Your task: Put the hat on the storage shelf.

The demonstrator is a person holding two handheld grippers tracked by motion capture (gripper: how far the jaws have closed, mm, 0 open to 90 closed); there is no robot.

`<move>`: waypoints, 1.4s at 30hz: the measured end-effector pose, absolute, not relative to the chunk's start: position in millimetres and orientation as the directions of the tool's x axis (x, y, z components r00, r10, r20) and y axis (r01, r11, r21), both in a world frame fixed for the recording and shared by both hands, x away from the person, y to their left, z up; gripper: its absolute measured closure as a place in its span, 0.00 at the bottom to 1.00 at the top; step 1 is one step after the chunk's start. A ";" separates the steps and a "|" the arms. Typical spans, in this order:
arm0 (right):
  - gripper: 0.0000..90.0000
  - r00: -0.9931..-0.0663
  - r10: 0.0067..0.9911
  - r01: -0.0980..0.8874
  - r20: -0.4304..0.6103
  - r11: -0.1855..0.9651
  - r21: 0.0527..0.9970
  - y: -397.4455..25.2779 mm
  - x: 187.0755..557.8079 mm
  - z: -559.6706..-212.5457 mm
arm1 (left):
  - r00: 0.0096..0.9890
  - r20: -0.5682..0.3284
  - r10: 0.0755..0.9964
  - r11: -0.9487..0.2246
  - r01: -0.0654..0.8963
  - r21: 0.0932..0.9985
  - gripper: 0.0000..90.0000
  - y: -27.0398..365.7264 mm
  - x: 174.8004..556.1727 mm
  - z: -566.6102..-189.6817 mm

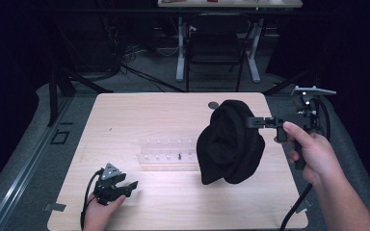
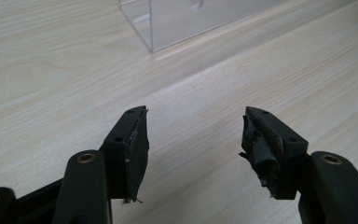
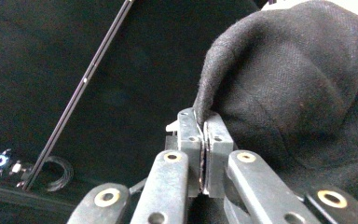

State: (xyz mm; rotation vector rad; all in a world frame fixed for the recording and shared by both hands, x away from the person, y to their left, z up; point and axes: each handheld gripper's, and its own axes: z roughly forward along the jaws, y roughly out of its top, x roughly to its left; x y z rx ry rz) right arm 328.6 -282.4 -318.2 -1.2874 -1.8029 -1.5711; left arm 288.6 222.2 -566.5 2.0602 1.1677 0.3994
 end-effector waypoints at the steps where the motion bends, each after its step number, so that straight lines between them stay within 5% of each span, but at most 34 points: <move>1: 0.99 -0.481 0.361 0.838 0.799 -0.078 0.540 -281.2 332.7 -316.7 | 0.541 -0.079 0.837 -0.328 0.612 0.720 0.46 222.1 288.6 -566.5; 42: 0.99 -0.447 0.408 0.842 0.796 -0.107 0.528 -213.4 393.9 -325.0 | 0.551 -0.078 0.831 -0.332 0.603 0.725 0.46 221.8 289.3 -564.7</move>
